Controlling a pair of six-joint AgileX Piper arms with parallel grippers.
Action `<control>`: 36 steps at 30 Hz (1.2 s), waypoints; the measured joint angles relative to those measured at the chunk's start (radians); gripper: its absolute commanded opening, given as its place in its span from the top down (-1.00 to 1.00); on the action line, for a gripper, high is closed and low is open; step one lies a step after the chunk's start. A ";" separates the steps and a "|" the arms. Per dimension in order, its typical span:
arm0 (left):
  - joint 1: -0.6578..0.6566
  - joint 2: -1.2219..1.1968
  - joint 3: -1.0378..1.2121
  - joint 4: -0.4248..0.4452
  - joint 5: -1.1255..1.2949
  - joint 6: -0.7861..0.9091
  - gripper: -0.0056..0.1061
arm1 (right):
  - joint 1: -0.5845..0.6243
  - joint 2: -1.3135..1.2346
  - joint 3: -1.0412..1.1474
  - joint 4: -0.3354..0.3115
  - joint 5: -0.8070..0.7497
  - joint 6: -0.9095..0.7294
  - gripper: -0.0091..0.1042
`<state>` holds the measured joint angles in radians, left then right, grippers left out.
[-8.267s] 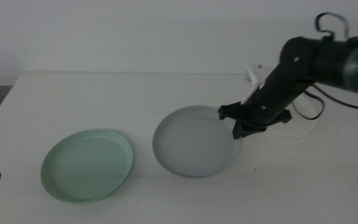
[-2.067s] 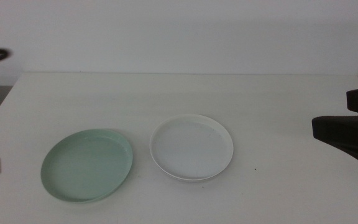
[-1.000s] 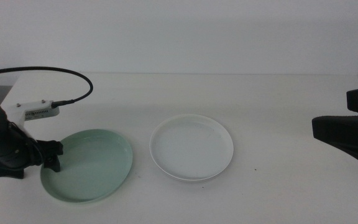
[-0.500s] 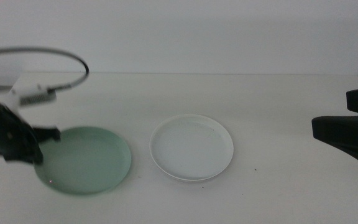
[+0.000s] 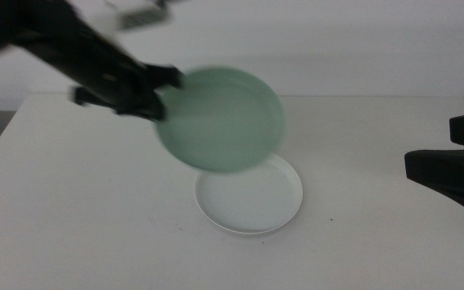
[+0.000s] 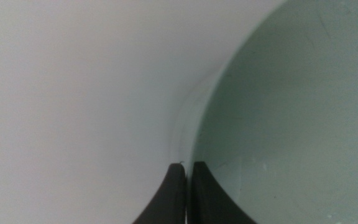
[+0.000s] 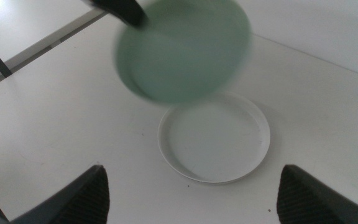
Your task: Stack the three bowls on top of each other.
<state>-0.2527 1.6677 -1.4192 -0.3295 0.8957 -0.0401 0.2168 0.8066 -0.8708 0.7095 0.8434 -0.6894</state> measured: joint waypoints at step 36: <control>-0.129 0.172 -0.104 0.141 -0.047 -0.015 -0.67 | 0.000 0.000 0.000 0.000 0.000 0.000 -0.63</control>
<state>-0.3817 1.8397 -1.5235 -0.1890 0.8487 -0.0555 0.2168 0.8066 -0.8708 0.7095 0.8434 -0.6894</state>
